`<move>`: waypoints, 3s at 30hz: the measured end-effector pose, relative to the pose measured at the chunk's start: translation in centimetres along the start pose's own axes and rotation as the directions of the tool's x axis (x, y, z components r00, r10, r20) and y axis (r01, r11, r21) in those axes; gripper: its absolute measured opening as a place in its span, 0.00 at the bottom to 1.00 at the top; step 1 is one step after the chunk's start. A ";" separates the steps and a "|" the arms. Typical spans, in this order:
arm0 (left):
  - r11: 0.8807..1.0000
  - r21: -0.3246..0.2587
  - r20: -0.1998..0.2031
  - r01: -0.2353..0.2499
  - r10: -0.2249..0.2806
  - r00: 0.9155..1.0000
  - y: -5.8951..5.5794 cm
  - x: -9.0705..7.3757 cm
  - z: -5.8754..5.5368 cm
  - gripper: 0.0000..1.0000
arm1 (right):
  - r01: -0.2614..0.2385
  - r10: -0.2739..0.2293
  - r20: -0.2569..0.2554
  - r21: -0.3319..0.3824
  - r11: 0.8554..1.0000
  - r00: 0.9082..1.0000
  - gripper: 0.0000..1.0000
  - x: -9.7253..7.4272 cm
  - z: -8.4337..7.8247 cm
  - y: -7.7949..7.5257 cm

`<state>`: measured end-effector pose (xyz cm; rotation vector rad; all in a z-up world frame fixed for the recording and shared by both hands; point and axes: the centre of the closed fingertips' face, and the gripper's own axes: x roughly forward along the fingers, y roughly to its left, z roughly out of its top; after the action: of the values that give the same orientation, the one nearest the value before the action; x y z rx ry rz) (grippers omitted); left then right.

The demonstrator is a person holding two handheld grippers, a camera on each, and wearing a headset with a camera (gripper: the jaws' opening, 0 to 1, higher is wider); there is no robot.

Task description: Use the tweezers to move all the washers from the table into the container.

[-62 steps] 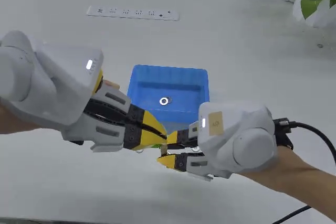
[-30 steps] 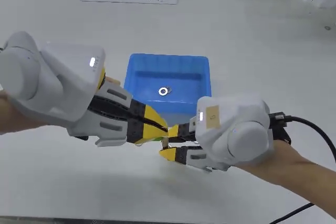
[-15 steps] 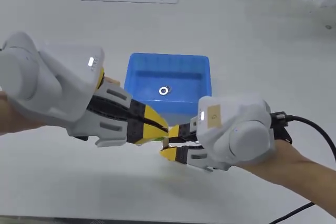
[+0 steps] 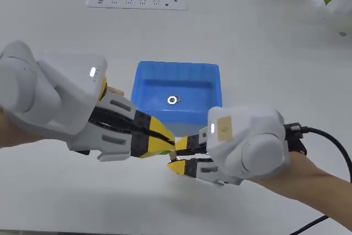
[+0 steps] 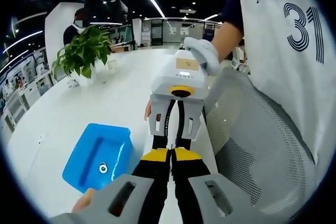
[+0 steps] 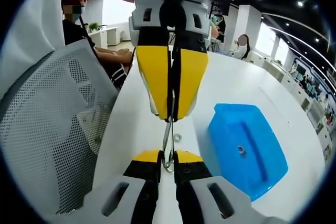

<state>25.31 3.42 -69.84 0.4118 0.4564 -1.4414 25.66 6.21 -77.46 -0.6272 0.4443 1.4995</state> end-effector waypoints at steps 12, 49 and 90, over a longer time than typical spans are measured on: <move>1.000 0.009 0.004 -0.021 0.021 1.000 0.9 -1.6 1.8 0.05 | 0.030 -0.029 0.027 -0.024 0.999 0.999 0.10 -1.3 1.9 -1.2; 0.994 0.104 -0.005 -0.035 0.036 0.999 3.3 -3.0 4.0 0.05 | 0.085 -0.081 0.050 -0.094 0.992 0.995 0.09 -2.6 4.1 -4.6; 0.995 -0.036 -0.053 -0.093 0.091 0.994 5.1 -3.8 -3.3 0.05 | 0.009 -0.008 0.005 -0.080 0.997 1.000 0.09 4.6 2.3 -5.0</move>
<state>29.92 8.82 -70.68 0.4341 0.4999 -1.3337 30.54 11.43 -78.10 -0.6877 0.3791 1.5161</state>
